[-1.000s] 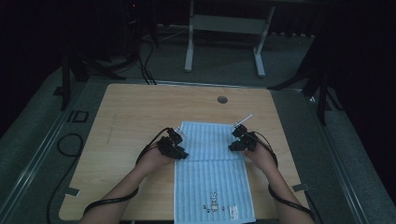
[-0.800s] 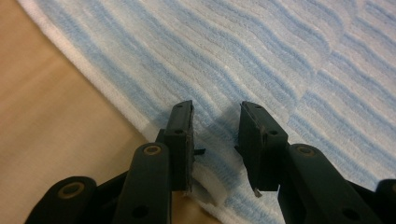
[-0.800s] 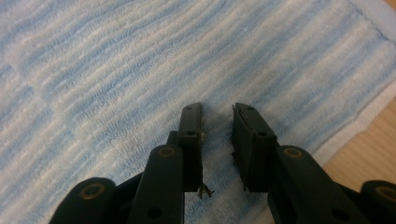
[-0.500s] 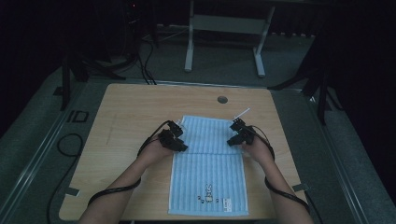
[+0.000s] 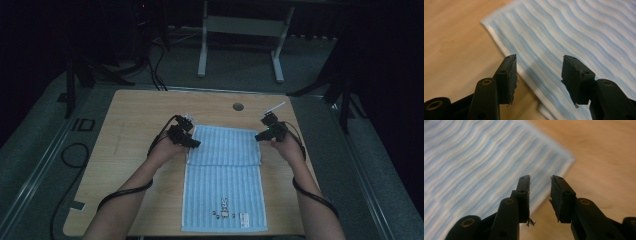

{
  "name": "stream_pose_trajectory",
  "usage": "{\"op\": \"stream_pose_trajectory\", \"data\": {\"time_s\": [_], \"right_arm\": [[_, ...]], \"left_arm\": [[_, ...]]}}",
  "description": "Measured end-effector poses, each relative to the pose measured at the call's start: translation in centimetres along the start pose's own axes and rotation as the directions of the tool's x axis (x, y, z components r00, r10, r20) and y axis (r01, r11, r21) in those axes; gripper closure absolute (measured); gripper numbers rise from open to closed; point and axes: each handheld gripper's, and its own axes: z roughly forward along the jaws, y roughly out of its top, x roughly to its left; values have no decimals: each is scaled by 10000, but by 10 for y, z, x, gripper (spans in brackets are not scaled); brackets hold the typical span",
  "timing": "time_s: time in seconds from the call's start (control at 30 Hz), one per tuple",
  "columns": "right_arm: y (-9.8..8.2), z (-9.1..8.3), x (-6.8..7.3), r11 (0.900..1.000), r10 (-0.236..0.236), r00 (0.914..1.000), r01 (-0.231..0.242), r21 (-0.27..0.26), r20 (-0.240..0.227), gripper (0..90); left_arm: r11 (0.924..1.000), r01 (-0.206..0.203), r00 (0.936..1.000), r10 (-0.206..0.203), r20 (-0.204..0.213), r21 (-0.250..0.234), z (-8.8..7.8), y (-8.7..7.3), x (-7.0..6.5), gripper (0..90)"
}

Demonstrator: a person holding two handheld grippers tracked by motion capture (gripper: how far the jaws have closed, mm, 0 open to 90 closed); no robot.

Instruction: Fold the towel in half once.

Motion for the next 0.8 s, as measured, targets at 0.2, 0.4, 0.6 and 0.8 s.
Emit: {"op": "stream_pose_trajectory", "data": {"time_s": [0.2, 0.4, 0.6, 0.8], "right_arm": [[11, 18, -20, 9983, 568, 9976, -574, 132, 406, 625], [14, 35, -31, 9928, 1150, 9928, -1160, 291, 327, 600], [17, 46, -34, 9918, 1175, 9917, -1199, 444, 530, 600], [18, 56, -25, 9946, 850, 9939, -889, 540, 701, 625]], "left_arm": [[9994, 268, 9987, -278, -423, -232, 9, 17, 17, 459], [9939, 1098, 9918, -1097, -658, -8, 31, 31, 38, 460], [9939, 1074, 9923, -1056, -654, 259, 46, 34, 36, 460], [9963, 738, 9938, -697, -869, 448, 58, 36, 32, 469]]}}
